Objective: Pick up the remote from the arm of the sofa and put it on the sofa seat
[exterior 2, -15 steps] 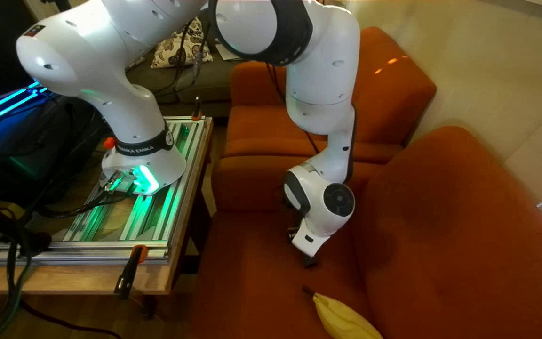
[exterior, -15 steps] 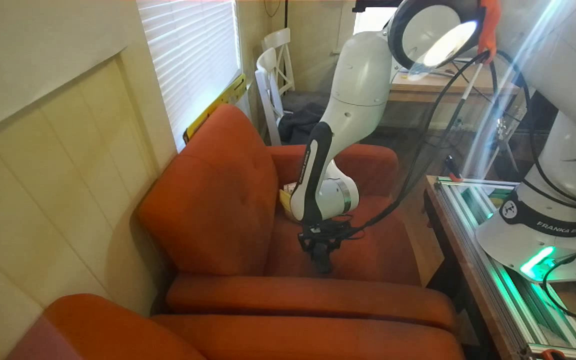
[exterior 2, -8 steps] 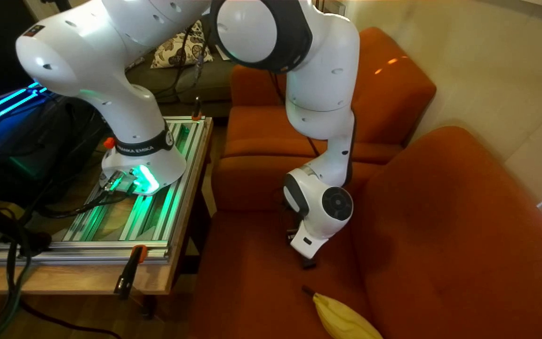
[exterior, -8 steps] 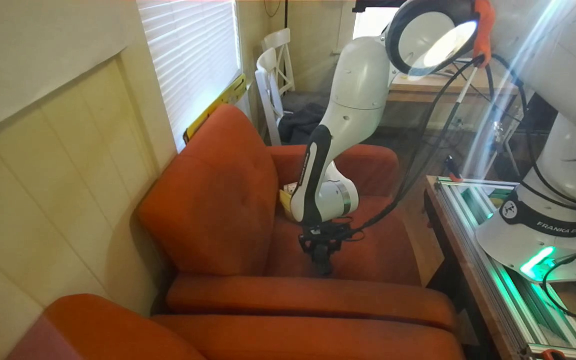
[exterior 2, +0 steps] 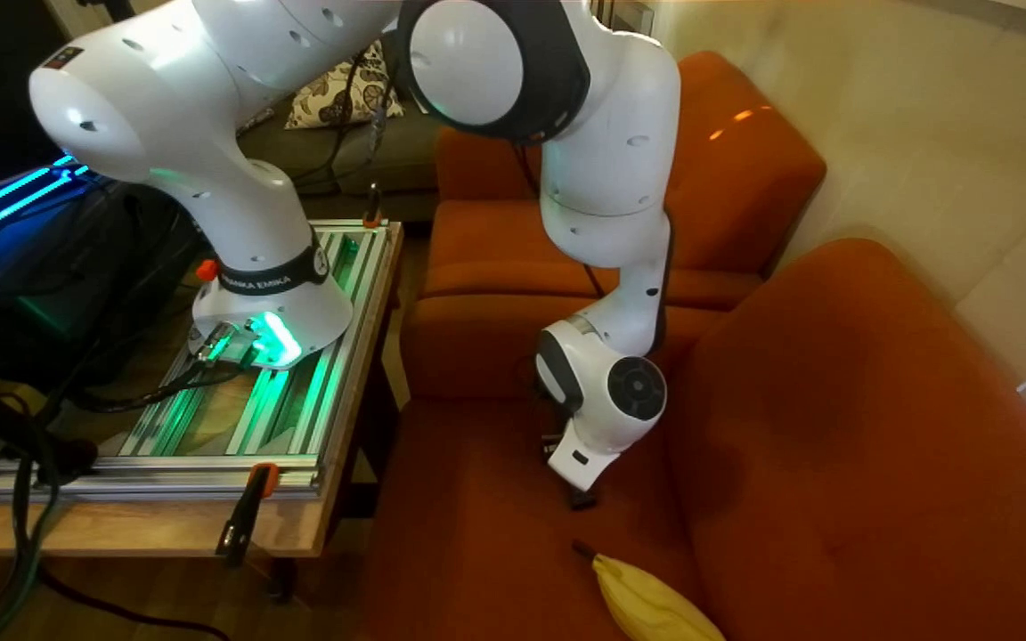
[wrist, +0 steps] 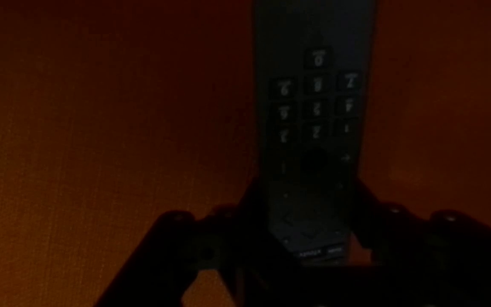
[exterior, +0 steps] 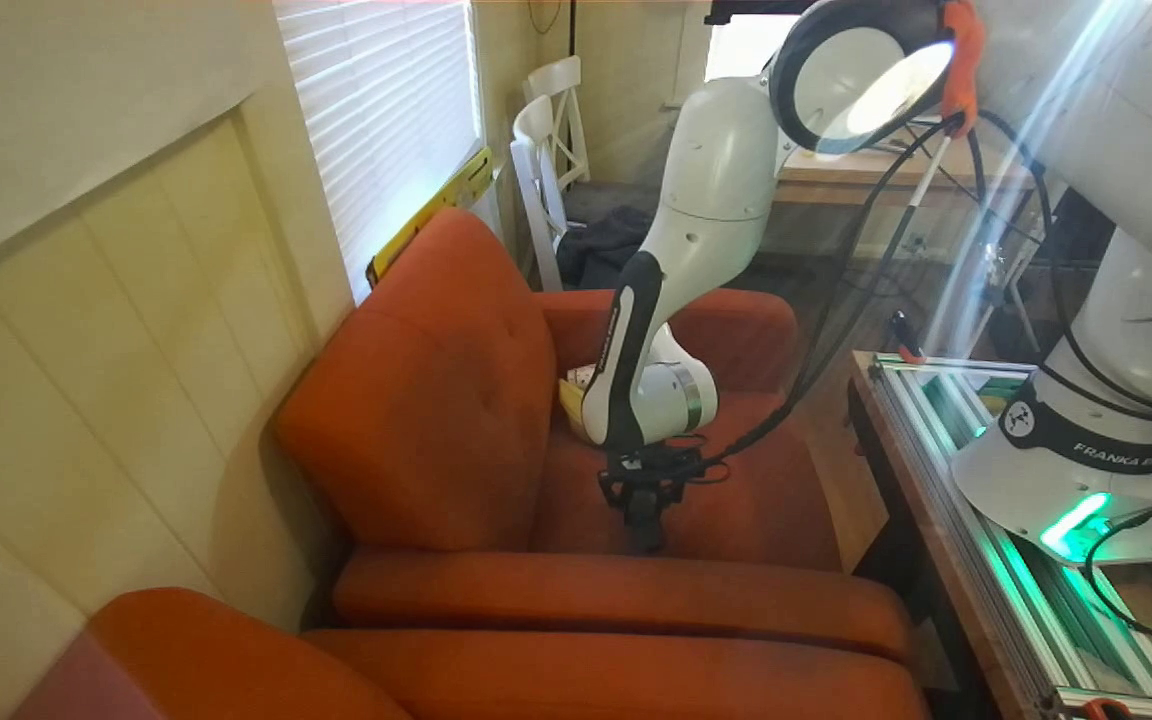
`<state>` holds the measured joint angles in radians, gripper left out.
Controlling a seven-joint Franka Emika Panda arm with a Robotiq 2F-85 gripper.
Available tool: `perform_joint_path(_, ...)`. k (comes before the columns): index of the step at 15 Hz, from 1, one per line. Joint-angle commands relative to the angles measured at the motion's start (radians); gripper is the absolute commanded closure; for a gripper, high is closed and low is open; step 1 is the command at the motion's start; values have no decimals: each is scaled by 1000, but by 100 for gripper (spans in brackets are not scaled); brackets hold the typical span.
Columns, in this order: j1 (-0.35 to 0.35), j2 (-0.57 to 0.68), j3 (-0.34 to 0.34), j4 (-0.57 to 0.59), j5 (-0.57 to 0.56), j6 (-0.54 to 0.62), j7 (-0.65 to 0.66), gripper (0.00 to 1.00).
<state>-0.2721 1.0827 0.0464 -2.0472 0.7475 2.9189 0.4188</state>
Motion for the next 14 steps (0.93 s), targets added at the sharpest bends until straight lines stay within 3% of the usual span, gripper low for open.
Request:
perform_joint_path(1, -12, 18, 14, 23, 36, 15, -27, 68)
perform_joint_path(2, -11, 19, 13, 23, 35, 15, -26, 42)
perform_joint_path(3, -8, 18, 11, 22, 35, 16, -24, 24)
perform_joint_path(6, -10, 9, 13, 20, 38, 23, -26, 4)
perform_joint_path(7, -9, 4, 13, 20, 39, 25, -26, 0)
perform_joint_path(14, -25, -122, 63, -58, 21, 78, -96, 0)
